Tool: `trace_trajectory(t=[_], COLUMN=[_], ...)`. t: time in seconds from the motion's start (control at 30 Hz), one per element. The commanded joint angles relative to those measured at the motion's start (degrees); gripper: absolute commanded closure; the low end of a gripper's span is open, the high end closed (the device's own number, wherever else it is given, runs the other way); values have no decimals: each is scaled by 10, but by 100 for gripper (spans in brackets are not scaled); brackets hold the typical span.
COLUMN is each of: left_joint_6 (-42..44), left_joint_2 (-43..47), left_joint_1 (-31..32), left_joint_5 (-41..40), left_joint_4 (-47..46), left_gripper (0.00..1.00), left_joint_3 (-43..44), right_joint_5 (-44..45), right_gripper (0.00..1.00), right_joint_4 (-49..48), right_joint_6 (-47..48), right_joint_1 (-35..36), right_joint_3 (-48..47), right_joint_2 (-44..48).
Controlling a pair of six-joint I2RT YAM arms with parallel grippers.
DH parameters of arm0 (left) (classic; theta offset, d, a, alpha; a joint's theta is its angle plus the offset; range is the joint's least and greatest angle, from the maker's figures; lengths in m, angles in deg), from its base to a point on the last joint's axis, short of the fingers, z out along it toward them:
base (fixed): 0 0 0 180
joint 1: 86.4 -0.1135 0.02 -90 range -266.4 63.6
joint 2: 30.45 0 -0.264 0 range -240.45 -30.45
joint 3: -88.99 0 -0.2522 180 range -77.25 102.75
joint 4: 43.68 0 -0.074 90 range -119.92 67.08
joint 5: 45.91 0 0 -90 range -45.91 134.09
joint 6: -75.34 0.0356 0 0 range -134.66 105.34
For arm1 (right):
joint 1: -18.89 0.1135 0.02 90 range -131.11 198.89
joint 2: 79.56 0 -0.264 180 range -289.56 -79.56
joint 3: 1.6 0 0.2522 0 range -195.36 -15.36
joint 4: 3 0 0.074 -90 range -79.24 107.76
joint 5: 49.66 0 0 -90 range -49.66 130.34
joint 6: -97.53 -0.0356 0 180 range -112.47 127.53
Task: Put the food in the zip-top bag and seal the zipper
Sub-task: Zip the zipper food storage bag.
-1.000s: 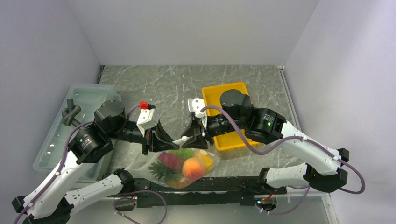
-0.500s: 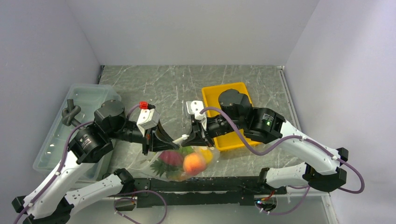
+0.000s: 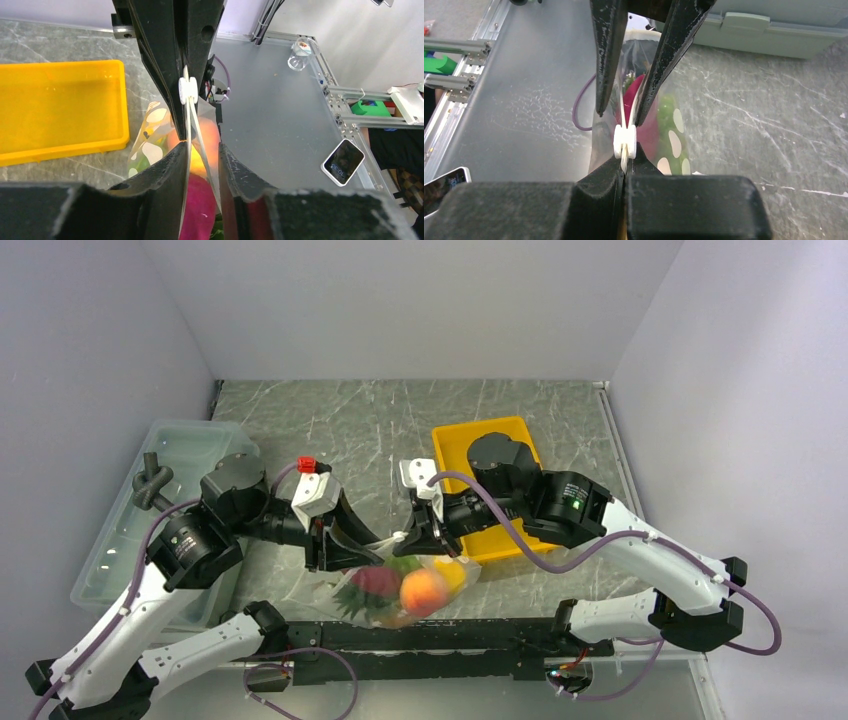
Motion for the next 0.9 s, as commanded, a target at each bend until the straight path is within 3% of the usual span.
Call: trace_trajectory(t=[0.0, 0.3, 0.47, 0.63, 0.87], left_joint_6=[-2, -18, -18, -22, -19], left_joint_2=[-2, -20, -34, -31, -32], left_joint_1=[0, 1, 1, 1, 0], left_joint_5=[21, 12, 1, -6, -8], left_joint_4=[-38, -80, -89, -105, -99], left_gripper=[64, 49, 47, 49, 66], left_joint_3=[18, 18, 22, 15, 15], right_joint_5=[10, 14, 20, 31, 43], right_gripper=[100, 100, 100, 100, 100], right_joint_4=[-17, -8, -8, -11, -12], right_joint_6=[3, -9, -16, -23, -28], right_joint_1=[0, 0, 0, 0, 0], right_joint_3=[-21, -24, -24, -24, -21], right_joint_2=[6, -14, -22, -22, -19])
